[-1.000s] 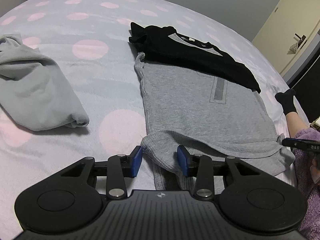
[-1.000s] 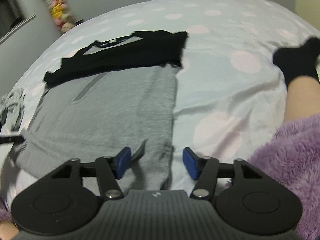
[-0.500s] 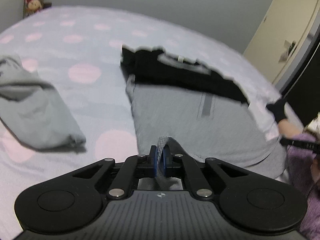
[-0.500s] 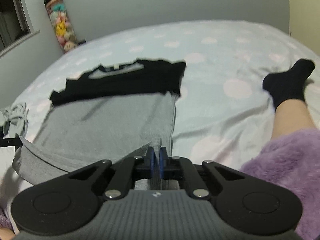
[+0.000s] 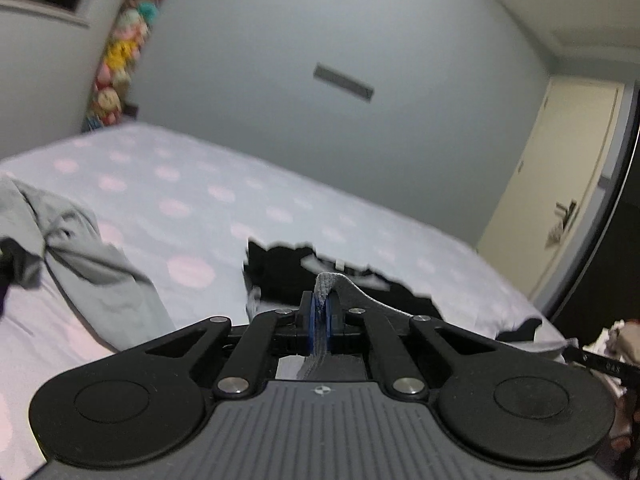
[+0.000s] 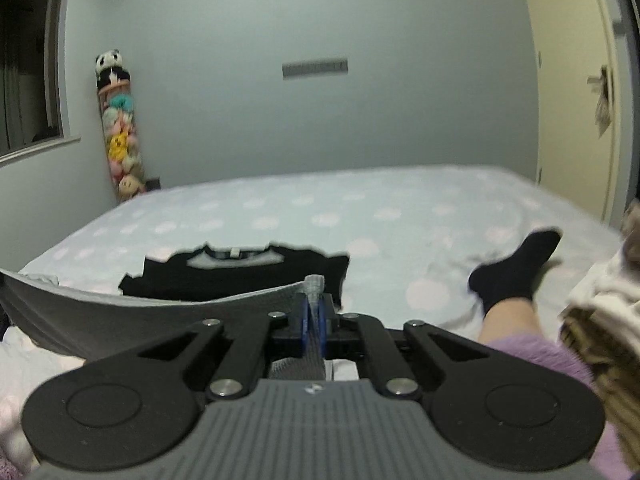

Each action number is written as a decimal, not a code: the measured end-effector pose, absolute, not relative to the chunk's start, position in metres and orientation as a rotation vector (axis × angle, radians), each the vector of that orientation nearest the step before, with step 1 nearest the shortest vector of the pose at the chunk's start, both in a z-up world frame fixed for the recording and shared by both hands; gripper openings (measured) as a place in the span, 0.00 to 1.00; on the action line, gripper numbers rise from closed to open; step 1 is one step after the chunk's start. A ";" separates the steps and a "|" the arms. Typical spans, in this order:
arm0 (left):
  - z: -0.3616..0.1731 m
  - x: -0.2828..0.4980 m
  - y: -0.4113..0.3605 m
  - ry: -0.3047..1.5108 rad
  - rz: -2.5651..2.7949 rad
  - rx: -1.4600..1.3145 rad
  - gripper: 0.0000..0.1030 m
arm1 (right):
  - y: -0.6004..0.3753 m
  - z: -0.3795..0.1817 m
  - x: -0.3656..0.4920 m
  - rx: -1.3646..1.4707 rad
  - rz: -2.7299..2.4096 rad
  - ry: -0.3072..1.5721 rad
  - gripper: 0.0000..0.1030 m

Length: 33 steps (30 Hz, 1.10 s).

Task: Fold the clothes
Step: 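Lift the hem with both grippers and carry it over toward the collar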

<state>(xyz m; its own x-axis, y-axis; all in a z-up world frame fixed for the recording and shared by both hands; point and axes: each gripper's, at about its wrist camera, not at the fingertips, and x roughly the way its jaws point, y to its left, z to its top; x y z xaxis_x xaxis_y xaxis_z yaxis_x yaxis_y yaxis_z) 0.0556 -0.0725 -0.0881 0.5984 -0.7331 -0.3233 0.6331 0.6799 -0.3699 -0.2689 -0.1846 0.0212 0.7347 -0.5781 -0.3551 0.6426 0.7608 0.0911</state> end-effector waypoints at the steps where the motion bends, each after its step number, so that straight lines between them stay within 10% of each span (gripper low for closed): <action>1: -0.083 0.051 -0.070 0.455 -0.797 -0.233 0.03 | -0.178 0.025 -0.271 0.193 -0.687 0.302 0.06; 33: -0.020 -0.011 -0.029 0.159 -0.784 -0.224 0.02 | -0.111 0.093 -0.341 0.024 -0.742 0.089 0.05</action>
<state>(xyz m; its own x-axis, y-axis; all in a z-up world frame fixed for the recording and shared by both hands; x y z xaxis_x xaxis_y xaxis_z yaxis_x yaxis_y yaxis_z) -0.0106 -0.0290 -0.0196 0.6984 -0.7134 -0.0584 0.6797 0.6865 -0.2582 -0.3407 -0.1113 0.0935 0.7336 -0.6737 -0.0899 0.6757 0.7371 -0.0096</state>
